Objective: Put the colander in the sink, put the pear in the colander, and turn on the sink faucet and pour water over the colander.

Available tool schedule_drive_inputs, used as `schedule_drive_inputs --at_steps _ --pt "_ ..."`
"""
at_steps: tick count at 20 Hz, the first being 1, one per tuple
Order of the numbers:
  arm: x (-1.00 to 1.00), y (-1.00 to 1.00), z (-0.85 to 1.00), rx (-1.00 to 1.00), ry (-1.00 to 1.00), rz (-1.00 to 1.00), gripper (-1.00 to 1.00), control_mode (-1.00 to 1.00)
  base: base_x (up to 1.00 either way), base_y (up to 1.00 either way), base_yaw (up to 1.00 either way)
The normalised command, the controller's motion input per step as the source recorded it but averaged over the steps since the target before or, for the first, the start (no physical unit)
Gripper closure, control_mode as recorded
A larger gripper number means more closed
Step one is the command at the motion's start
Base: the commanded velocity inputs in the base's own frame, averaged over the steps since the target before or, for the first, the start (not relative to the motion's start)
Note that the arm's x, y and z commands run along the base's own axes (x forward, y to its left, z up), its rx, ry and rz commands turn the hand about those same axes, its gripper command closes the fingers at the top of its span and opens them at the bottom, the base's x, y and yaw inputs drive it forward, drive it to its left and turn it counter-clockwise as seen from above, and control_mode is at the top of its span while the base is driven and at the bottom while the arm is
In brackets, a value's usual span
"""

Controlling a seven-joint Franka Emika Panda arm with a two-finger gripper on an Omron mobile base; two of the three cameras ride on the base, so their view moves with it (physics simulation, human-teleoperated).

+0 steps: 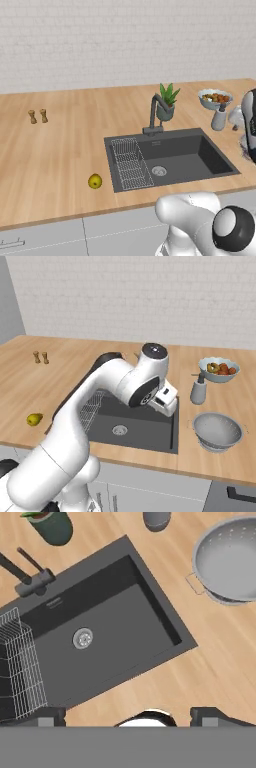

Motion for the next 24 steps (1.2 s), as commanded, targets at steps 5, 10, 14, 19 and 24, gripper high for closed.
schedule_drive_inputs --at_steps 5,10,14,19,24 --pt "0.37 -0.26 0.0 -0.24 0.41 -0.09 -1.0 -1.0 0.0 0.0 0.0" --pt "0.17 -0.23 -0.22 -0.06 0.2 -0.07 -1.0 -1.0 0.0 0.0 0.0" --pt "0.0 -0.46 -0.25 0.04 0.01 -0.07 -1.0 -1.0 0.0 0.0 0.0" --pt "0.0 -0.81 -0.09 0.1 0.0 -0.11 -1.0 -1.0 0.0 0.0 0.0" --pt "0.11 -0.82 -0.22 0.08 0.0 -0.16 -1.0 -1.0 0.0 0.0 0.0"
